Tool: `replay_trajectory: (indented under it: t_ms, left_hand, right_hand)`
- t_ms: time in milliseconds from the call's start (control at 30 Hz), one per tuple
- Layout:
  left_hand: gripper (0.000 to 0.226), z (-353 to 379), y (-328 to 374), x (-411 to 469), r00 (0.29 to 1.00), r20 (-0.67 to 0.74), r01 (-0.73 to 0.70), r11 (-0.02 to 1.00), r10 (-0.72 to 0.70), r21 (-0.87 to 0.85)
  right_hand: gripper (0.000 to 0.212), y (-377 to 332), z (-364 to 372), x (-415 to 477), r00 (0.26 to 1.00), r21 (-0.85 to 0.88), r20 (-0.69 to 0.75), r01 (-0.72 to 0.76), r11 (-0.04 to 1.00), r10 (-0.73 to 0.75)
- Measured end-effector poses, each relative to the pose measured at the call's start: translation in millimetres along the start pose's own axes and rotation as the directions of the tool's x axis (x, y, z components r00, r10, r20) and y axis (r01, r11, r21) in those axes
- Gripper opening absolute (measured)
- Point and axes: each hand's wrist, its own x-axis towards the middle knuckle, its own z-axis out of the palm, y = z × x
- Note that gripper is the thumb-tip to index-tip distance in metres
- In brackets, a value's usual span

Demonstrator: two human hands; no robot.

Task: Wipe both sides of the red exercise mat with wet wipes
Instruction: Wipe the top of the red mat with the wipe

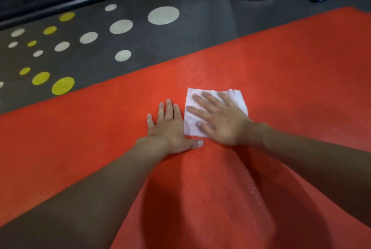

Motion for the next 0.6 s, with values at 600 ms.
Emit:
replay_trajectory:
  t_ms: [600]
  left_hand:
    - [0.144, 14, 18, -26, 0.993, 0.117, -0.006, 1.000, 0.005, 0.009]
  right_hand:
    - [0.074, -28, 13, -42, 0.992, 0.032, -0.016, -0.122, 0.992, 0.123]
